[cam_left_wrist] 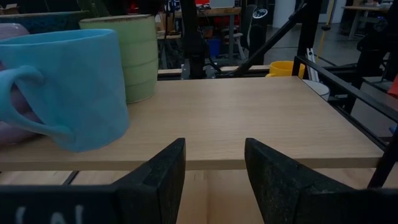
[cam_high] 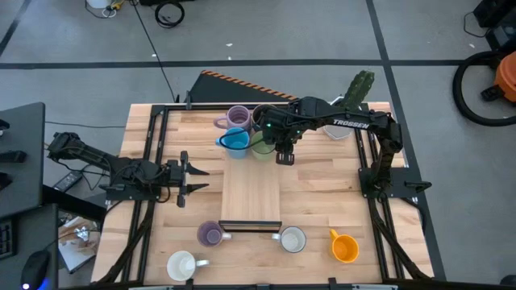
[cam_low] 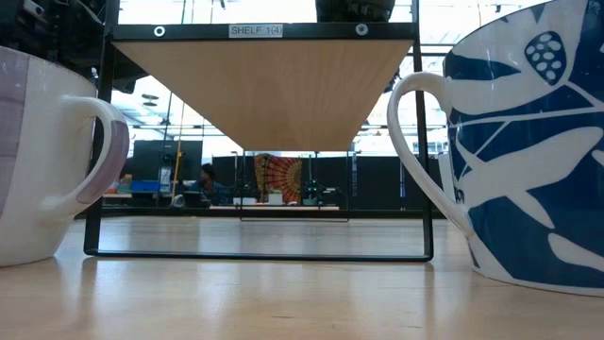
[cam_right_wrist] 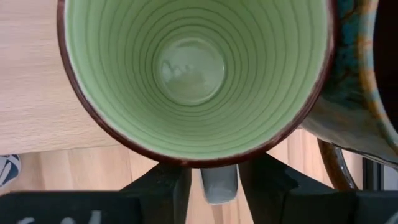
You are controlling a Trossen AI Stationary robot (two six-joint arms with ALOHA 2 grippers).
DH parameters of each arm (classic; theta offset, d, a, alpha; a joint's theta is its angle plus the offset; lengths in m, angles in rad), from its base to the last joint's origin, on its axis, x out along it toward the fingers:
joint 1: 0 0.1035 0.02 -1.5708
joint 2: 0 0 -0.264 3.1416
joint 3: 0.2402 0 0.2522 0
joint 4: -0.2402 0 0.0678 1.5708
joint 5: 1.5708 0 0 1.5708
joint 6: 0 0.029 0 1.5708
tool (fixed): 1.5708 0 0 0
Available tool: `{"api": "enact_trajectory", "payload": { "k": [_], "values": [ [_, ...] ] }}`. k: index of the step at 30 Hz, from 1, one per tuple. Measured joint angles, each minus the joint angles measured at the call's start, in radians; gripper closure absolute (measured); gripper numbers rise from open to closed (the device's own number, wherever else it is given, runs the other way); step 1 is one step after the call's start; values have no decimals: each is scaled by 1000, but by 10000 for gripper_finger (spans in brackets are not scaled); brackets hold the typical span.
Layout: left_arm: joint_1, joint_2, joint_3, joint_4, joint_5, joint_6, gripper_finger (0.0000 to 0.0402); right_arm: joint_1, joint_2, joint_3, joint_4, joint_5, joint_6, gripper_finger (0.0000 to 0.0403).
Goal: Place coffee mugs
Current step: Put the green mug on the shelf, then put the yellow mug on the shelf
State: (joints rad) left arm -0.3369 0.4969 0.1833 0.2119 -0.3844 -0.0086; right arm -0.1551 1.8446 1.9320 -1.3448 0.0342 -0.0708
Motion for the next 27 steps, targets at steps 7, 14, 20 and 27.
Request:
{"api": "enact_trajectory", "payload": {
  "k": [7,14,20,27],
  "values": [
    [0,0,0,0,0,2,230,0,-7,-1,-9,-2,-1,212],
    [0,0,0,-2,0,1,230,5,-58,-1,3,-2,16,181],
    [0,0,0,-3,0,-4,230,29,-90,-1,14,31,33,178],
    [0,0,0,-10,0,-11,230,40,-94,-1,7,33,57,178]
  ]
}}
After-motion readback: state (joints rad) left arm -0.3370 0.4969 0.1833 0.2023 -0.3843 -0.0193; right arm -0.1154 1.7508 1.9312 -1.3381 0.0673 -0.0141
